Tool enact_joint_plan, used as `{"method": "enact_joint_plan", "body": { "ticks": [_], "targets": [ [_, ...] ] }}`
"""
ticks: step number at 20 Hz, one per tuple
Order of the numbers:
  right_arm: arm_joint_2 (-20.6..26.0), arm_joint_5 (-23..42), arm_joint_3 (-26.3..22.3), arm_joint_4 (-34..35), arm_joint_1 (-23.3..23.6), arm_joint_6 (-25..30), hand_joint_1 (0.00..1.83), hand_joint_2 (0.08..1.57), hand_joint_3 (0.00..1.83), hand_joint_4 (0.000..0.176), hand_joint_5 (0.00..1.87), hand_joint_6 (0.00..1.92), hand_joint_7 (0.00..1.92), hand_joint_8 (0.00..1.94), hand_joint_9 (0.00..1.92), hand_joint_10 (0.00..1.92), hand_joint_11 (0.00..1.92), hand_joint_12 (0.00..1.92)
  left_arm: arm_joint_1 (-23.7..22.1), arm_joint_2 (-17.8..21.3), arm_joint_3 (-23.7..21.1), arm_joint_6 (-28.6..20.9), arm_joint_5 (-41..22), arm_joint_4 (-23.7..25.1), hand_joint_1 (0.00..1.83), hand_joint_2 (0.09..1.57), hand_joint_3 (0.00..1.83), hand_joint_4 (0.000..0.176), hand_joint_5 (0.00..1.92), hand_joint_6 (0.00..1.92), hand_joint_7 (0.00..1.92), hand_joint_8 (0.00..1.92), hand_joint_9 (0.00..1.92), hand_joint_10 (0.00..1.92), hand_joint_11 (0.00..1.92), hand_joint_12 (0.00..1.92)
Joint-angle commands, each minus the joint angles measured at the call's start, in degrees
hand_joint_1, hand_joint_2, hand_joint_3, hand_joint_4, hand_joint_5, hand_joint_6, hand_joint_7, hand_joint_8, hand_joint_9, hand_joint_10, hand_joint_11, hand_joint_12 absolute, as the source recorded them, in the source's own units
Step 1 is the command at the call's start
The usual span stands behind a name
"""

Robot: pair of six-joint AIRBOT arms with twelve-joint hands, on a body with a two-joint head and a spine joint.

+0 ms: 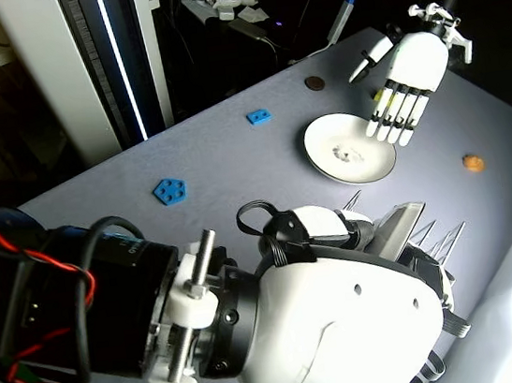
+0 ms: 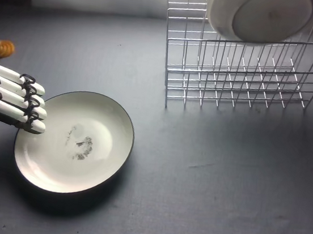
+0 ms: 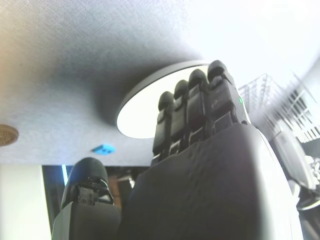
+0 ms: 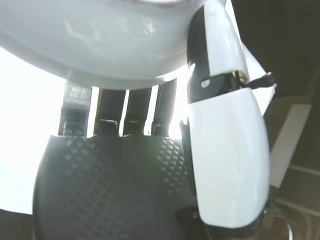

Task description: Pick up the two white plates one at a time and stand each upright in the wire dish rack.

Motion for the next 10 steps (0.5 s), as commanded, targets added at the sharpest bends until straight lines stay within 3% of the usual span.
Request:
{"method": "enact_joint_plan", "body": {
  "ticks": [1,10],
  "targets": [
    [0.3,4.1,0.9,3.9,0.5,2.3,1.24,1.08,0.00,0.016,1.06,0.92,1.07,0.80,1.21,0.01,0.68,1.00,-0.1,0.1,0.3,0.0,-1.4,-3.3,0.00,1.15,0.00,0.000,0.14,0.01,0.11,0.01,0.07,0.01,0.02,0.02],
    [-0.7,5.2,2.5,4.9,-1.8,2.6,1.24,1.08,0.00,0.021,1.05,0.92,1.08,0.80,1.22,0.01,0.70,1.00,0.0,0.0,0.3,0.0,-1.4,-3.3,0.00,1.16,0.00,0.000,0.18,0.01,0.15,0.01,0.10,0.01,0.04,0.04]
  ]
}}
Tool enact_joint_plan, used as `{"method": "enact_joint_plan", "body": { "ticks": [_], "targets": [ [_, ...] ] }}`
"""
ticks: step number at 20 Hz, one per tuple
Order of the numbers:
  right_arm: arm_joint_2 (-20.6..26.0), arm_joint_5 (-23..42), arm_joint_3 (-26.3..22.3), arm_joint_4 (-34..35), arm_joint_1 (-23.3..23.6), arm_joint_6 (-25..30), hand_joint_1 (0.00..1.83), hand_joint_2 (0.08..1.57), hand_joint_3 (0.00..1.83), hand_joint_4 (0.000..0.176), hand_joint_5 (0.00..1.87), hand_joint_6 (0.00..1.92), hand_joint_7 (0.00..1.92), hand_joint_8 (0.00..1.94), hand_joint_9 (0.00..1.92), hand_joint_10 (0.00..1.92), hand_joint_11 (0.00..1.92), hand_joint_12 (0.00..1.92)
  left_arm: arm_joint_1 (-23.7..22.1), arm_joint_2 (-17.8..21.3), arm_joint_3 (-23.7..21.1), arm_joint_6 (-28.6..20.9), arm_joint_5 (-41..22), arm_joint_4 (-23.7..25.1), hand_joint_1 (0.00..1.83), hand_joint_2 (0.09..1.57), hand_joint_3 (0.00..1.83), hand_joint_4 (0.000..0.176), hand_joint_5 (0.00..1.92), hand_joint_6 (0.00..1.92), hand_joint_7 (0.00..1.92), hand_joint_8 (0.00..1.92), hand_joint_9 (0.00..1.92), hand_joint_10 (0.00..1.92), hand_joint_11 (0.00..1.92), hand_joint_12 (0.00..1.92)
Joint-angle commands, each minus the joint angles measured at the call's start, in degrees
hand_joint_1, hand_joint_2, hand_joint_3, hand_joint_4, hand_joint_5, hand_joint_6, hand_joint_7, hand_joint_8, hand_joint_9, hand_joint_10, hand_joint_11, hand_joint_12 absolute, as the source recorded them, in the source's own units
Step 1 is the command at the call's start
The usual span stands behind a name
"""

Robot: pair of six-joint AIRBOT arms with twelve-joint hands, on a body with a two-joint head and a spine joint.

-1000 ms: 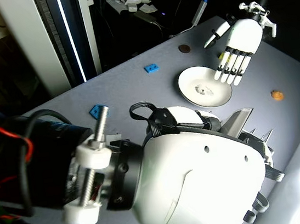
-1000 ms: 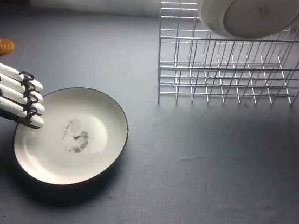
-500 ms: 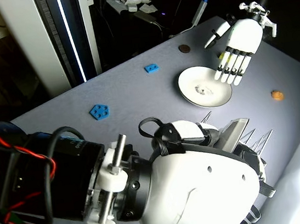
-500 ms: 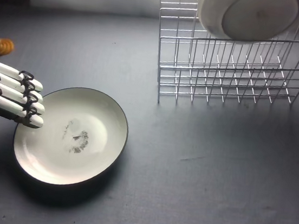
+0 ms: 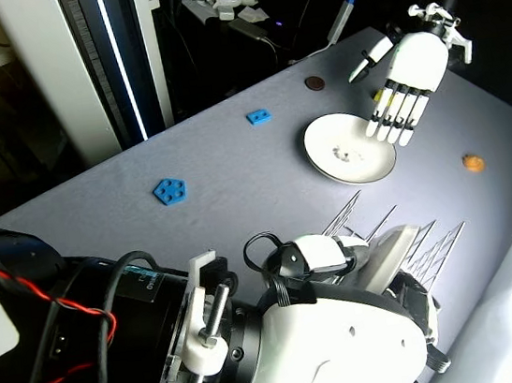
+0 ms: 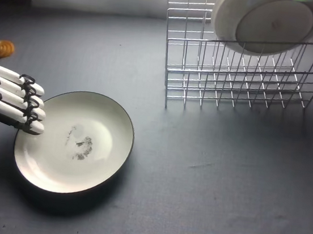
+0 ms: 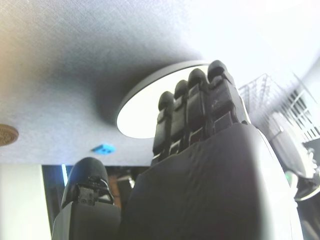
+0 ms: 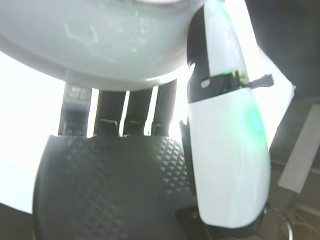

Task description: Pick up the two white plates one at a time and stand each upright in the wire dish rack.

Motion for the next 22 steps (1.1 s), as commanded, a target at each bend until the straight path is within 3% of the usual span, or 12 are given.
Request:
{"method": "enact_joint_plan", "body": {
  "ticks": [1,2,9,10,11,18,22],
  "targets": [
    [0.4,4.9,0.4,4.7,0.5,1.1,1.23,1.08,0.00,0.021,1.05,0.93,1.08,0.80,1.22,0.00,0.70,1.01,-0.1,0.0,0.3,0.0,-1.4,-3.3,0.00,1.16,0.00,0.000,0.18,0.01,0.14,0.01,0.10,0.01,0.04,0.03],
    [0.4,4.9,0.5,4.8,0.4,0.9,1.23,1.10,0.00,0.019,1.02,0.98,1.03,0.87,1.19,0.01,0.65,1.04,-0.1,0.0,0.3,0.0,-1.4,-3.3,0.00,1.16,0.00,0.000,0.18,0.01,0.14,0.01,0.09,0.01,0.01,0.03],
    [-0.5,5.3,1.2,5.0,-1.0,0.4,1.25,1.05,0.00,0.022,1.13,0.80,1.17,0.62,1.27,0.02,0.77,0.99,-0.1,0.0,0.3,0.0,-1.4,-3.3,0.00,1.16,0.00,0.000,0.20,0.00,0.18,0.00,0.12,0.00,0.05,0.07],
    [-0.8,5.4,1.6,5.2,-1.4,0.4,1.25,1.05,0.00,0.022,1.13,0.80,1.17,0.62,1.27,0.02,0.77,0.99,-0.1,0.0,0.3,0.0,-1.4,-3.3,0.00,1.16,0.00,0.000,0.20,0.00,0.18,0.00,0.12,0.00,0.05,0.07],
    [-1.1,5.6,2.0,5.5,-1.8,0.4,1.25,1.05,0.00,0.011,1.13,0.81,1.15,0.64,1.27,0.01,0.76,1.00,-0.1,0.0,0.3,0.0,-1.4,-3.3,0.00,1.16,0.00,0.000,0.21,0.00,0.19,0.01,0.13,0.01,0.06,0.09],
    [-1.9,6.6,2.9,7.2,-3.3,-1.3,1.25,1.05,0.00,0.023,1.14,0.78,1.15,0.65,1.28,0.01,0.77,1.00,-0.1,-0.1,0.5,0.0,-1.4,-3.3,0.00,1.16,0.00,0.000,0.19,0.00,0.18,0.00,0.13,0.00,0.04,0.09],
    [-2.2,6.8,3.1,7.3,-3.8,-1.7,1.25,1.06,0.00,0.018,1.11,0.83,1.13,0.69,1.27,0.00,0.75,1.01,-0.1,-0.1,0.5,0.0,-1.4,-3.3,0.00,1.17,0.00,0.000,0.22,0.00,0.19,0.00,0.13,0.00,0.00,0.19]
  ]
}}
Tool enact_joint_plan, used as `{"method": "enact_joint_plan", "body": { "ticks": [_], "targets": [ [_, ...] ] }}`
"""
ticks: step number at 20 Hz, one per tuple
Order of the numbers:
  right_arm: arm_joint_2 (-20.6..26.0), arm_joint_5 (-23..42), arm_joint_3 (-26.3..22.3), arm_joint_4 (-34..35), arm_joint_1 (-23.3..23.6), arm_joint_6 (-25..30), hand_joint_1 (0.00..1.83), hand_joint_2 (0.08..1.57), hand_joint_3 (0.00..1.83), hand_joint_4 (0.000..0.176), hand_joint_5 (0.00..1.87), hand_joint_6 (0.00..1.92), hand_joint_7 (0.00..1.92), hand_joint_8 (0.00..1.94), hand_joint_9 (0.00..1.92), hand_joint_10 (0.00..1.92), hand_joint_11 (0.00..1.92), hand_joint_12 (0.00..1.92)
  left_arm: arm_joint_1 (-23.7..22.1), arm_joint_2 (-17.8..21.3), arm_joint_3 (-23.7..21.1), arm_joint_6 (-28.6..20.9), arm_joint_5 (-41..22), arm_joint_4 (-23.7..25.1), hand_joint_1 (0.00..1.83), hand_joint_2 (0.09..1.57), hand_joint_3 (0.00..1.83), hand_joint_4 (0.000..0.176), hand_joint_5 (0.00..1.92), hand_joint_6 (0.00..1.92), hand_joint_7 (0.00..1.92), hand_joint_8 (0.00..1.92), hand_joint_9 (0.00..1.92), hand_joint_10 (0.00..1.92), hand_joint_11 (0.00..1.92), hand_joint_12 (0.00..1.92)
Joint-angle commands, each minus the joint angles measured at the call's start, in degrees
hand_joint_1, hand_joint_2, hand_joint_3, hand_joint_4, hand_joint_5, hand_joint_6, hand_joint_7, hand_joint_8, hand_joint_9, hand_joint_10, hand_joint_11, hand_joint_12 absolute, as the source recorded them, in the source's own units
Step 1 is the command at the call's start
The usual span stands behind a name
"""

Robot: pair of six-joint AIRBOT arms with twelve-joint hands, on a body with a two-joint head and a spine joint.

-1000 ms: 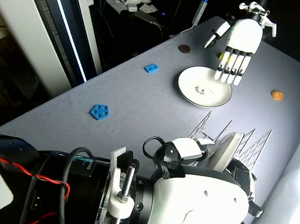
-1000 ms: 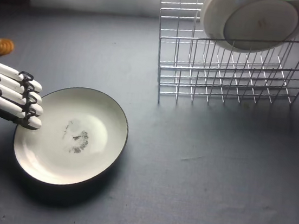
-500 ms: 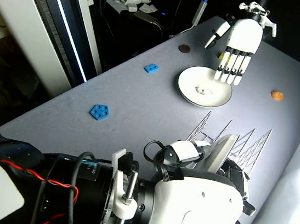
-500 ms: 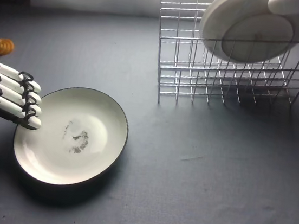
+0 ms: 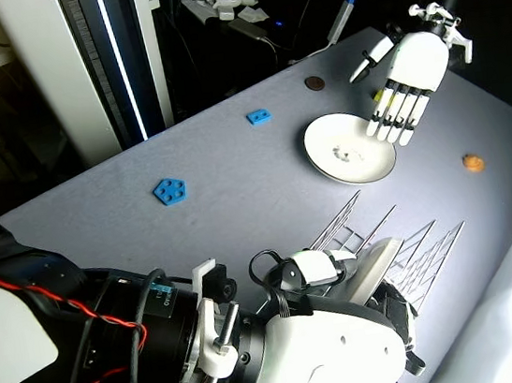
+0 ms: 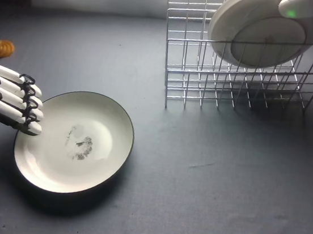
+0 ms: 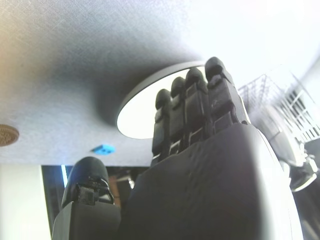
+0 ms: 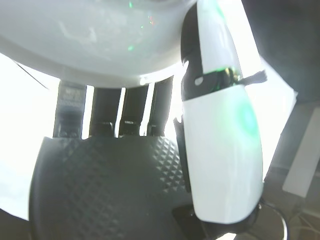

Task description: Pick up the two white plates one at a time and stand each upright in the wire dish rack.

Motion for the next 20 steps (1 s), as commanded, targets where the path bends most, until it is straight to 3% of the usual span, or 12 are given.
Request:
{"method": "enact_joint_plan", "body": {
  "ticks": [1,2,5,7,10,11,12,13,14,16,20],
  "targets": [
    [0.3,4.4,0.4,3.4,0.3,0.8,1.24,1.06,0.00,0.020,1.10,0.85,1.12,0.70,1.26,0.00,0.74,1.02,-0.1,-0.1,0.4,0.0,-1.3,-3.1,0.00,1.17,0.00,0.000,0.25,0.00,0.22,0.00,0.16,0.00,0.00,0.25],
    [0.2,4.5,0.5,3.5,0.2,0.7,1.23,1.08,0.00,0.024,1.04,0.93,1.08,0.79,1.22,0.00,0.68,1.05,0.0,-0.1,0.4,0.0,-1.3,-3.1,0.00,1.16,0.00,0.000,0.23,0.00,0.20,0.00,0.15,0.00,0.00,0.25],
    [0.2,4.9,0.6,3.6,0.2,0.5,1.24,1.07,0.00,0.027,1.06,0.88,1.11,0.74,1.24,0.01,0.68,1.05,0.0,-0.1,0.4,0.0,-1.3,-3.1,0.00,1.16,0.00,0.000,0.17,0.00,0.15,0.00,0.11,0.00,0.00,0.16],
    [0.2,4.9,0.6,3.6,0.2,0.3,1.22,1.10,0.00,0.029,0.99,1.00,1.03,0.89,1.15,0.00,0.60,1.08,0.0,-0.1,0.4,0.0,-1.3,-3.1,0.00,1.15,0.00,0.000,0.17,0.00,0.14,0.00,0.10,0.00,0.00,0.12],
    [0.2,5.0,0.8,3.7,0.1,0.1,1.21,1.12,0.00,0.032,0.95,1.05,1.00,0.94,1.07,0.00,0.52,1.09,-0.1,-0.1,0.5,0.0,-1.3,-3.1,0.00,1.16,0.00,0.000,0.18,0.00,0.15,0.00,0.11,0.00,0.00,0.15],
    [0.2,5.0,0.8,3.7,0.0,0.0,1.16,1.12,0.00,0.000,0.95,1.03,0.93,0.46,1.01,0.00,0.48,1.06,-0.2,-0.1,0.5,0.0,-1.3,-3.1,0.00,1.16,0.00,0.000,0.18,0.00,0.16,0.00,0.12,0.00,0.00,0.16],
    [0.2,5.0,0.8,3.7,-0.1,0.0,1.15,1.14,0.00,0.000,0.92,1.06,0.94,0.21,0.97,0.00,0.44,1.06,-0.3,-0.1,0.5,0.0,-1.3,-3.1,0.00,1.16,0.00,0.000,0.17,0.00,0.16,0.00,0.12,0.00,0.00,0.17],
    [0.2,5.0,0.8,3.7,-0.3,-0.1,1.13,1.08,0.00,0.000,0.81,0.50,0.94,0.11,0.93,0.00,0.41,1.02,-0.5,-0.1,0.5,-0.1,-1.3,-3.1,0.00,1.17,0.00,0.000,0.15,0.00,0.14,0.00,0.10,0.00,0.00,0.10],
    [0.2,5.0,0.8,3.7,-0.3,-0.1,1.11,1.05,0.00,0.000,0.81,0.22,0.92,0.05,0.89,0.01,0.38,0.98,-0.6,-0.1,0.5,-0.1,-1.3,-3.1,0.00,1.17,0.00,0.000,0.16,0.01,0.14,0.01,0.10,0.00,0.00,0.09],
    [0.2,5.0,0.8,3.8,-0.3,-0.1,1.07,1.03,0.00,0.000,0.77,0.04,0.85,0.00,0.81,0.00,0.30,0.94,-0.9,0.0,0.5,-0.1,-1.4,-3.1,0.00,1.16,0.00,0.000,0.19,0.00,0.17,0.00,0.11,0.00,0.00,0.11],
    [0.3,5.1,0.8,3.9,-0.3,-0.1,1.07,1.00,0.00,0.000,0.74,0.02,0.81,0.00,0.77,0.00,0.24,0.92,-1.3,0.1,0.5,-0.5,-1.5,-3.1,0.00,1.17,0.00,0.000,0.16,0.00,0.14,0.00,0.10,0.00,0.00,0.08]
  ]
}}
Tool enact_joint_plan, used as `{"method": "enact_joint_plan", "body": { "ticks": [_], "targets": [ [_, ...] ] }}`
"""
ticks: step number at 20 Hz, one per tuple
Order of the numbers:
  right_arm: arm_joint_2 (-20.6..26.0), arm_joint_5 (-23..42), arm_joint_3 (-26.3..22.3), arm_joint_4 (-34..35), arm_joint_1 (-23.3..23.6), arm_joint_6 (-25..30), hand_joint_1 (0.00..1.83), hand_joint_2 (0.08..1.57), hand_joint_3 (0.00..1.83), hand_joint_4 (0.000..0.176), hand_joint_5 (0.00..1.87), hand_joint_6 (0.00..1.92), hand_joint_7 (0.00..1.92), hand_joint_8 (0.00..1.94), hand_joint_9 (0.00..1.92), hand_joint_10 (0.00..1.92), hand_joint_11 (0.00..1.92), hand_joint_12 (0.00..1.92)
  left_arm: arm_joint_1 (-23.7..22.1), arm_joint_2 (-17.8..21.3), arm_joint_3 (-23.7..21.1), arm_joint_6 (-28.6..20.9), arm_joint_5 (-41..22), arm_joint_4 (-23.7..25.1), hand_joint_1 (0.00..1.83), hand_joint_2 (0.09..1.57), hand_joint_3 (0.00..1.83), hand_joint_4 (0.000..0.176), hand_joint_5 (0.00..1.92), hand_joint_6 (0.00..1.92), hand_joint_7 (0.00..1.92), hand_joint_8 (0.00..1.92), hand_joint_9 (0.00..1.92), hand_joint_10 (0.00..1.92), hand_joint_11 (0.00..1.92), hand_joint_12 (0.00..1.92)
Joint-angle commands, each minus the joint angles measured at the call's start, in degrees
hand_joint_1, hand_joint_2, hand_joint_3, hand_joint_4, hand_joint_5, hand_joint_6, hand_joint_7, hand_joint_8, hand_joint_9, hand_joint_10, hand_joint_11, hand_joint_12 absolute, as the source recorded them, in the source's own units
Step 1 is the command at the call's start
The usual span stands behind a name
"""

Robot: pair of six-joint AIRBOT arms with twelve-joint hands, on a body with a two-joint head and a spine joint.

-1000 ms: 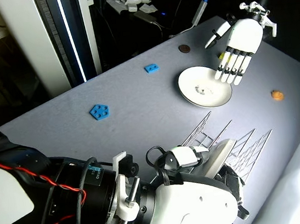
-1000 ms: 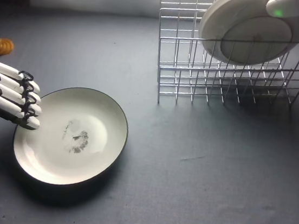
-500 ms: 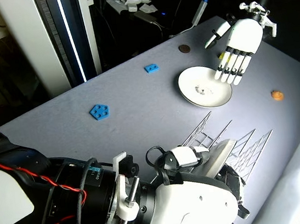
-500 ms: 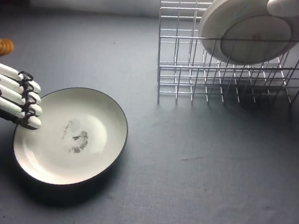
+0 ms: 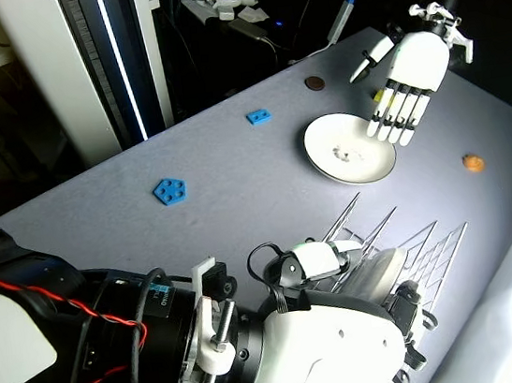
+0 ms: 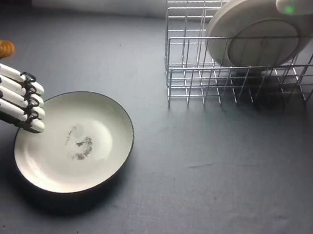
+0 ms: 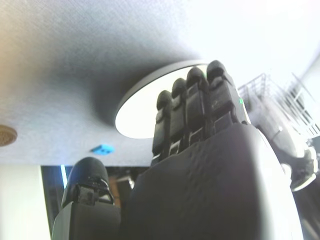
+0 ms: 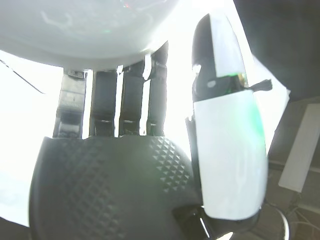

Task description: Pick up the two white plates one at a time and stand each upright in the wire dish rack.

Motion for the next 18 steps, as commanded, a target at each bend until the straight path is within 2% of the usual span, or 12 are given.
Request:
{"method": "enact_joint_plan", "body": {
  "ticks": [1,3,6,9,10,11,12,15,18],
  "targets": [
    [0.4,3.3,0.4,3.1,0.4,0.5,1.08,1.00,0.00,0.000,0.75,0.01,0.81,0.00,0.76,0.00,0.21,0.94,-0.8,0.1,0.4,-0.3,-1.5,-3.4,0.00,1.16,0.00,0.000,0.18,0.01,0.16,0.01,0.11,0.01,0.01,0.09],
    [0.5,3.6,0.4,3.1,0.6,0.6,1.11,0.99,0.00,0.000,0.74,0.01,0.80,0.00,0.75,0.00,0.19,0.95,-0.8,0.2,0.3,-0.3,-1.5,-3.4,0.00,1.16,0.00,0.000,0.20,0.00,0.18,0.01,0.14,0.00,0.00,0.16],
    [0.9,4.6,0.4,3.1,1.5,1.1,1.06,1.00,0.00,0.000,0.75,0.01,0.80,0.00,0.75,0.00,0.20,0.96,-0.8,0.2,0.2,-0.3,-1.5,-3.4,0.00,1.16,0.00,0.000,0.19,0.00,0.16,0.00,0.11,0.00,0.00,0.09],
    [1.3,4.9,0.4,3.1,3.2,0.9,1.02,1.00,0.00,0.000,0.72,0.00,0.80,0.00,0.74,0.00,0.19,0.96,-0.6,0.3,0.0,-0.3,-1.5,-3.3,0.00,1.16,0.00,0.000,0.19,0.00,0.17,0.00,0.12,0.00,0.00,0.15],
    [1.3,5.1,0.4,3.1,3.8,0.1,1.07,0.99,0.00,0.000,0.73,0.01,0.80,0.00,0.74,0.00,0.18,0.96,-0.5,0.3,0.0,-0.3,-1.5,-3.3,0.00,1.16,0.00,0.000,0.19,0.00,0.17,0.00,0.13,0.00,0.00,0.16],
    [1.3,5.6,0.4,3.1,4.4,-1.0,1.07,1.00,0.00,0.000,0.73,0.01,0.79,0.00,0.74,0.00,0.18,0.96,-0.4,0.3,0.0,-0.3,-1.5,-3.3,0.00,1.16,0.00,0.000,0.22,0.00,0.19,0.00,0.15,0.00,0.00,0.21],
    [1.3,6.3,0.4,3.1,5.0,-2.0,1.08,0.99,0.00,0.000,0.75,0.01,0.80,0.00,0.75,0.01,0.20,0.97,-0.3,0.3,-0.1,-0.3,-1.5,-3.3,0.00,1.16,0.00,0.000,0.19,0.00,0.16,0.00,0.12,0.00,0.00,0.15],
    [1.3,6.6,-0.2,3.1,7.8,-4.9,1.07,1.00,0.01,0.000,0.73,0.00,0.78,0.00,0.74,0.00,0.19,0.95,0.3,0.2,-0.2,-0.3,-1.5,-3.3,0.00,1.16,0.00,0.000,0.20,0.00,0.17,0.00,0.12,0.00,0.00,0.15],
    [1.3,6.6,-1.8,3.1,11.9,-13.1,1.05,0.98,0.00,0.000,0.73,0.00,0.79,0.00,0.74,0.00,0.19,0.95,0.9,0.2,-0.5,-0.3,-1.4,-3.0,0.00,1.17,0.00,0.000,0.19,0.00,0.17,0.00,0.13,0.00,0.00,0.14]
  ]
}}
